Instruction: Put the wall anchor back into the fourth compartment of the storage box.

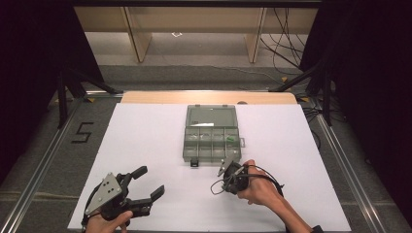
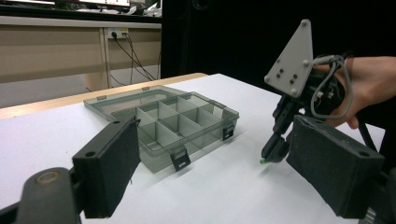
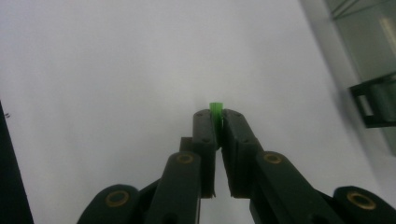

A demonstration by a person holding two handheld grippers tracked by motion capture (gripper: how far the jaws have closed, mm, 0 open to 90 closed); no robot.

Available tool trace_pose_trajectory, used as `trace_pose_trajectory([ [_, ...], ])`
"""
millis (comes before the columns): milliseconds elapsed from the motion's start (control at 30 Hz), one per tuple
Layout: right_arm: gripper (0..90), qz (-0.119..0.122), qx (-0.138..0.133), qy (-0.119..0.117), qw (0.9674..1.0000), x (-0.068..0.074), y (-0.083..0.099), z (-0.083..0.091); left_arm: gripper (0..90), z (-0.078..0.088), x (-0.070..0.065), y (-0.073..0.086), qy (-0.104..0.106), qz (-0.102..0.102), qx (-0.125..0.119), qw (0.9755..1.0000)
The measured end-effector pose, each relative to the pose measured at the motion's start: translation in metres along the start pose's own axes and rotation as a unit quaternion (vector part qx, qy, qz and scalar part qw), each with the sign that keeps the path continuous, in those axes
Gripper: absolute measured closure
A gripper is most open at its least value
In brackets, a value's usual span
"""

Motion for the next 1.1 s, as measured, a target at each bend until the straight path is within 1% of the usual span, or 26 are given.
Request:
trace_pose_trajectory([
  [67, 84.3, -0.001, -0.006, 0.002, 1.0, -0.002, -0.001, 0.004, 16.1, 0.0, 0.0, 0.0, 0.001, 0.0, 0.001, 1.0],
  [100, 84.3, -0.004, -0.01, 0.008, 0.9999, -0.004, -0.002, 0.005, 16.1, 0.0, -0.001, 0.001, 0.0, 0.0, 0.002, 1.0],
  [300, 84.3, -0.003, -0.019, 0.012, 0.9997, -0.008, -0.004, 0.009, 16.1, 0.0, 0.0, 0.0, 0.001, 0.0, 0.001, 1.0],
  [400, 84.3, -0.001, -0.025, 0.023, 0.9994, -0.011, -0.006, 0.012, 16.1, 0.0, 0.0, 0.0, 0.001, 0.0, 0.001, 1.0],
  [433, 84.3, -0.002, -0.028, 0.022, 0.9994, -0.012, -0.007, 0.014, 16.1, 0.0, 0.0, 0.0, 0.001, 0.001, 0.001, 1.0],
  [500, 84.3, -0.001, -0.034, 0.027, 0.999, -0.014, -0.008, 0.017, 16.1, -0.001, -0.001, 0.0, 0.001, 0.0, 0.001, 1.0],
  [533, 84.3, 0.0, -0.036, 0.03, 0.9989, -0.015, -0.009, 0.019, 16.1, -0.001, -0.001, 0.0, 0.002, -0.001, 0.001, 1.0],
  [567, 84.3, 0.001, -0.04, 0.03, 0.9988, -0.016, -0.01, 0.021, 16.1, -0.002, -0.001, -0.001, 0.008, -0.001, -0.006, 0.9999],
  [700, 84.3, -0.003, -0.05, 0.041, 0.9979, -0.022, -0.013, 0.027, 16.1, -0.002, -0.001, 0.0, 0.006, 0.002, -0.006, 1.0],
  [767, 84.3, -0.006, -0.052, 0.044, 0.9977, -0.025, -0.014, 0.03, 16.1, -0.001, -0.001, 0.001, 0.001, 0.0, 0.002, 1.0],
  [800, 84.3, -0.005, -0.053, 0.044, 0.9976, -0.026, -0.014, 0.03, 16.1, -0.001, -0.001, 0.0, 0.004, -0.002, 0.001, 1.0],
  [933, 84.3, -0.005, -0.057, 0.051, 0.997, -0.031, -0.016, 0.032, 16.1, -0.001, -0.001, 0.0, 0.004, -0.001, 0.0, 1.0],
  [1033, 84.3, -0.008, -0.06, 0.05, 0.9969, -0.032, -0.017, 0.034, 16.1, -0.001, -0.001, 0.001, 0.003, 0.0, 0.002, 1.0],
  [1100, 84.3, -0.008, -0.062, 0.056, 0.9965, -0.034, -0.018, 0.036, 16.1, -0.001, -0.001, 0.001, 0.003, 0.0, 0.002, 1.0],
])
Point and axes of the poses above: each handheld gripper's, and its own axes: z roughly backward along the jaws, y roughly out of its underside, x roughly to its left, the point moved 10 cm from there along -z, roughly forward along the jaws, and after that the axes turned 7 degrees about -x, right-handed, at the moved point
